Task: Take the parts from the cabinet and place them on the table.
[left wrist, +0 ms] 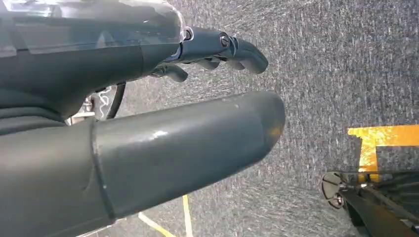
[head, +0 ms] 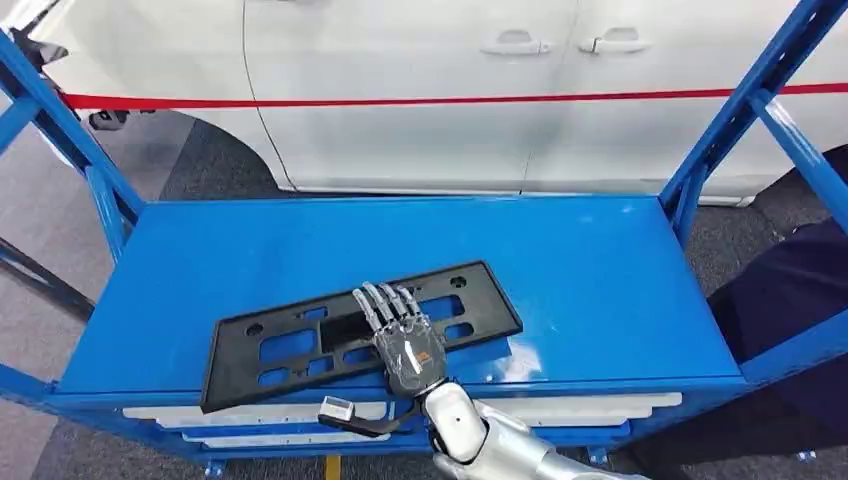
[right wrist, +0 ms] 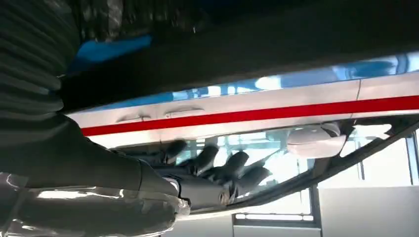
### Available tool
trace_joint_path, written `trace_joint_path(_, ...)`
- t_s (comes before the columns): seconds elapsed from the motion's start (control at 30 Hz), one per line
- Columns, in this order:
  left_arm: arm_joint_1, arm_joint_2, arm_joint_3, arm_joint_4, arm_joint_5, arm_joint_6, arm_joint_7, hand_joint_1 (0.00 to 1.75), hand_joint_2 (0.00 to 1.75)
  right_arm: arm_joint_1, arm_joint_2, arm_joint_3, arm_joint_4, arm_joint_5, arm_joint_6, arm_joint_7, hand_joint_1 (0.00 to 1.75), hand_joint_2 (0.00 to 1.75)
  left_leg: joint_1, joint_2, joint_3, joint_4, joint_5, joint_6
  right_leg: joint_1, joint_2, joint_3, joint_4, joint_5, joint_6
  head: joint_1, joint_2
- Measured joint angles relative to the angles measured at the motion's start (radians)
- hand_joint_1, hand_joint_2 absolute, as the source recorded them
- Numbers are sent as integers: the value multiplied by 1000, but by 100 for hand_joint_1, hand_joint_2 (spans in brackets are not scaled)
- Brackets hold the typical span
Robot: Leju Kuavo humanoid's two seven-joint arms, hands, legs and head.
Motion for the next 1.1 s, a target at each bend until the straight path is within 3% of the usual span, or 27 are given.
trace_joint_path(0.17,0,0,0,0,0,0,0,0,0,2,0,-5,0,0,0,-5,161,175,0,0,1,-1,0,-1,0,0,0,0,0,-1,0,0)
trace_joint_path(0.27,1,0,0,0,-1,-2,0,0,0,12,2,-40,2,0,0,-36,148,175,2,0,5,-7,2,-14,1,1,2,-6,3,-13,1,0)
trace_joint_path(0.3,1,2,0,0,-2,-2,0,0,0,18,9,-79,2,0,0,-56,148,175,4,2,-15,46,-43,-23,-8,-1,9,-20,11,-27,0,0)
trace_joint_path(0.33,2,6,0,0,-5,-2,0,0,0,33,14,-114,8,1,0,-64,148,175,6,2,-134,304,-146,-36,-6,-3,7,-16,10,-31,0,0)
trace_joint_path(0.37,4,7,0,0,-8,-2,0,0,0,34,17,-121,8,3,0,-69,148,175,7,2,-83,194,-66,-34,-6,-1,10,-12,5,-30,0,0)
trace_joint_path(0.4,2,8,0,0,-8,-2,0,0,0,34,19,-125,8,3,0,-70,148,175,7,2,-40,104,-19,-31,-6,-1,11,-8,2,-27,0,0)
trace_joint_path(0.43,2,10,0,0,-8,-2,0,0,0,35,22,-130,8,2,0,-70,148,175,7,3,-3,22,6,-27,-6,-1,12,-6,-1,-23,0,0)
trace_joint_path(0.47,1,10,0,0,-8,-2,0,0,0,34,22,-137,8,3,0,-70,148,175,0,2,10,1,-12,-22,2,0,8,-2,-3,-18,0,0)
trace_joint_path(0.57,0,10,0,0,-8,-2,0,0,0,35,23,-145,8,3,0,-72,148,175,-3,0,5,1,-6,-7,-1,1,8,-8,4,-5,0,0)
trace_joint_path(0.6,0,10,0,0,-8,-2,0,0,0,35,24,-147,8,2,0,-73,148,175,4,1,8,-9,0,2,3,2,9,-8,3,2,0,0)
trace_joint_path(0.63,1,10,0,0,-8,-2,0,0,0,36,24,-152,8,2,0,-73,148,175,7,5,12,-15,5,10,-3,2,7,4,-9,7,0,0)
trace_joint_path(0.67,0,10,0,0,-8,-2,0,0,0,37,24,-154,8,2,0,-73,148,175,7,5,11,-17,7,17,-2,1,-10,42,-40,12,1,0)
trace_joint_path(0.73,-1,10,0,0,-9,-2,0,0,0,41,24,-160,10,1,0,-74,148,175,6,5,6,-16,8,21,-5,1,-87,203,-123,19,0,0)
trace_joint_path(0.77,0,10,0,0,-9,-2,0,0,0,43,24,-162,10,1,0,-74,148,175,6,6,5,-16,8,21,-5,1,-123,278,-147,21,1,0)
trace_joint_path(0.8,1,10,0,0,-9,-2,0,0,0,44,24,-163,10,1,0,-74,148,175,6,6,6,-15,8,20,-6,1,-139,309,-146,23,0,0)
trace_joint_path(0.83,1,10,0,0,-9,-2,0,0,0,45,24,-164,10,1,0,-74,148,175,6,5,7,-14,8,20,-7,0,-131,290,-121,23,1,0)
trace_joint_path(0.87,1,10,0,0,-8,-3,0,0,0,44,24,-164,10,1,0,-74,148,175,6,4,9,-13,6,20,-7,0,-102,227,-79,21,0,0)
trace_joint_path(0.93,0,10,0,0,-8,-3,0,0,0,44,24,-166,10,1,0,-74,148,175,6,1,13,-9,2,14,-7,0,-7,38,11,11,1,0)
trace_joint_path(0.97,0,10,0,0,-8,-3,0,0,0,43,24,-166,10,1,0,-74,148,175,1,0,10,-5,-2,8,-3,0,9,1,-4,5,0,0)
trace_joint_path(1.03,-1,10,0,0,-8,-4,0,0,0,43,25,-166,10,3,0,-74,148,175,0,0,7,-5,-1,-2,-1,1,3,-2,1,-1,0,0)
trace_joint_path(1.1,-1,10,0,0,-8,-4,0,0,0,42,25,-166,10,3,0,-74,148,175,2,0,12,-11,1,-16,2,2,5,-8,5,-14,0,0)
